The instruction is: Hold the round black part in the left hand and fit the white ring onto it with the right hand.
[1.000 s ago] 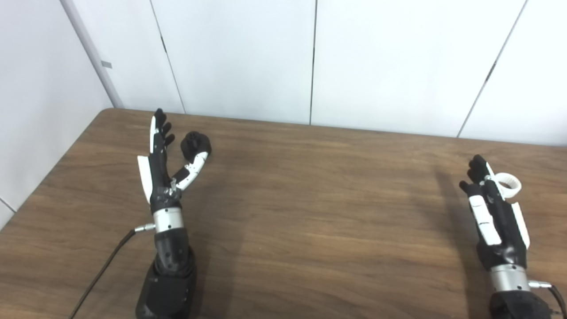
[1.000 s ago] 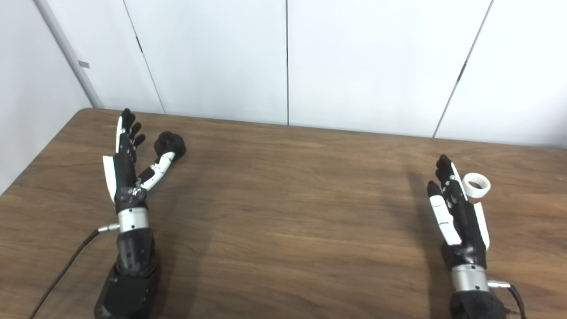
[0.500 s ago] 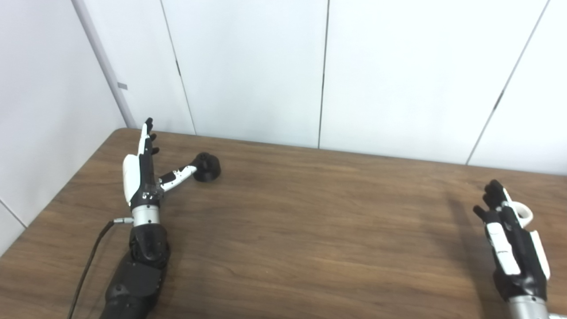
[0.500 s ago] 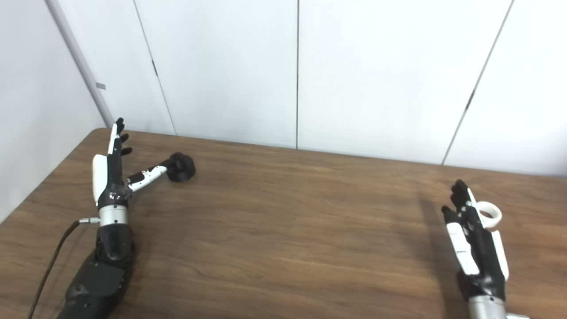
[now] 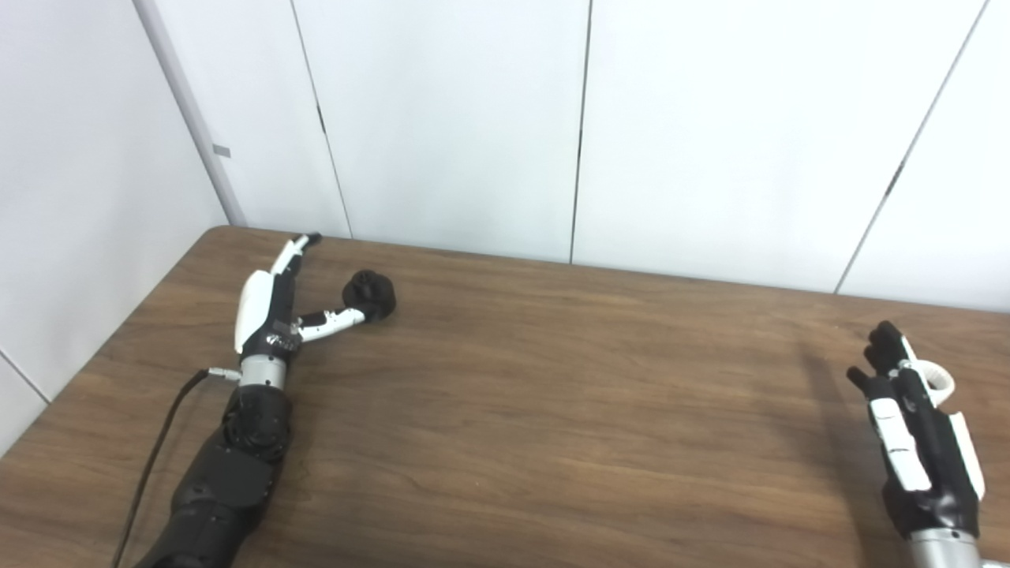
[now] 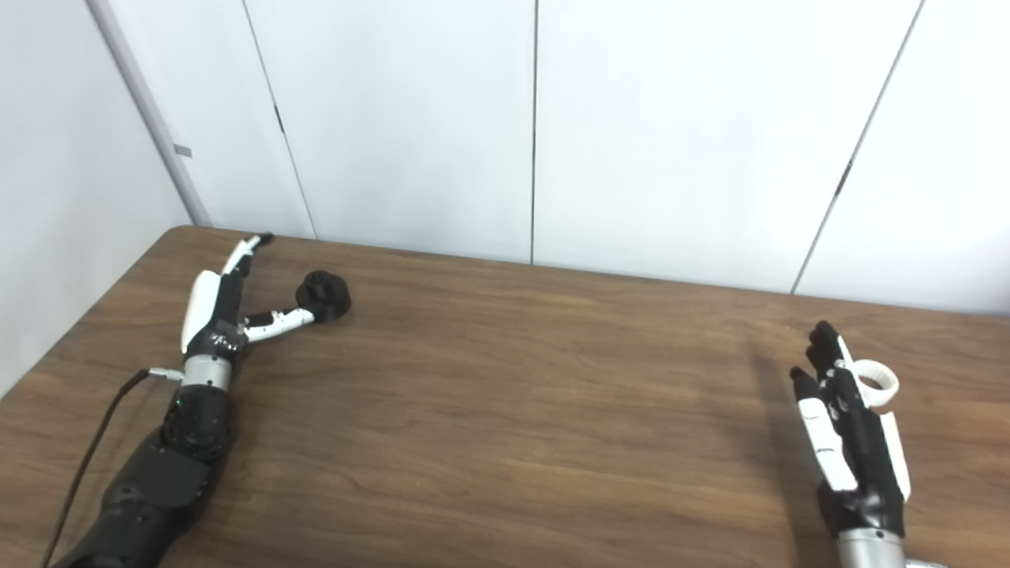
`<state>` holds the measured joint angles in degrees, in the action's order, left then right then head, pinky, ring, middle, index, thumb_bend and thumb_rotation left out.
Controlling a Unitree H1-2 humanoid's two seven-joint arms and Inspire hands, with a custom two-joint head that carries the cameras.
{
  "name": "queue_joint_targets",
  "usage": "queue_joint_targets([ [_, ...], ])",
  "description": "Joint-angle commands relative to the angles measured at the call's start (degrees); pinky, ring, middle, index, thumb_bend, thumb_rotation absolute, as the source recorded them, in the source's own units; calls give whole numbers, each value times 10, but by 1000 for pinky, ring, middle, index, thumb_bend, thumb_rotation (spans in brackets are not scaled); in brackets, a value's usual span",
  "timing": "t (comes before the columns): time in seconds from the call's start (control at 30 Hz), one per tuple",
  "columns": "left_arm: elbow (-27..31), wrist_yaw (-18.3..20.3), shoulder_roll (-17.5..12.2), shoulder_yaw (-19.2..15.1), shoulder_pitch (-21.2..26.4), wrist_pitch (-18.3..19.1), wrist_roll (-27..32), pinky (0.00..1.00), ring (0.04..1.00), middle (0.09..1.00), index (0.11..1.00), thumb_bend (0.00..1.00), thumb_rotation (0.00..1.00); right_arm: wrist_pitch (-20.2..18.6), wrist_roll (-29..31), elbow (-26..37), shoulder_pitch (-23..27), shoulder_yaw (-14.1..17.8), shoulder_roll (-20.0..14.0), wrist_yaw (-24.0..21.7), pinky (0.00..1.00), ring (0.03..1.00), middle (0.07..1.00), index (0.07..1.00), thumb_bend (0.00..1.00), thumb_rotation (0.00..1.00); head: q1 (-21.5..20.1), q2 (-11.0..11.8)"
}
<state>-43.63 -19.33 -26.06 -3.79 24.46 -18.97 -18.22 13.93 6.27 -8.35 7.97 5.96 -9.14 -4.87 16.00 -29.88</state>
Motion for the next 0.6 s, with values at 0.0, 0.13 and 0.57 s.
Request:
queue_joint_targets([
  [0.0,-7,21,-17,10,-11,8,0,902,968,971,896,981,310,8,4,-31,-39,0,5,-3,910,970,967,952,340,715,2,0],
  [0.13,-4,54,-33,26,-6,15,-7,890,971,971,895,1000,345,7,10,-30,-39,0,5,-5,925,978,972,956,333,725,3,-1],
  [0.57,-44,91,-64,70,24,2,-14,875,955,947,876,1000,387,16,-10,-35,-38,-2,4,2,886,953,955,940,312,724,18,5],
])
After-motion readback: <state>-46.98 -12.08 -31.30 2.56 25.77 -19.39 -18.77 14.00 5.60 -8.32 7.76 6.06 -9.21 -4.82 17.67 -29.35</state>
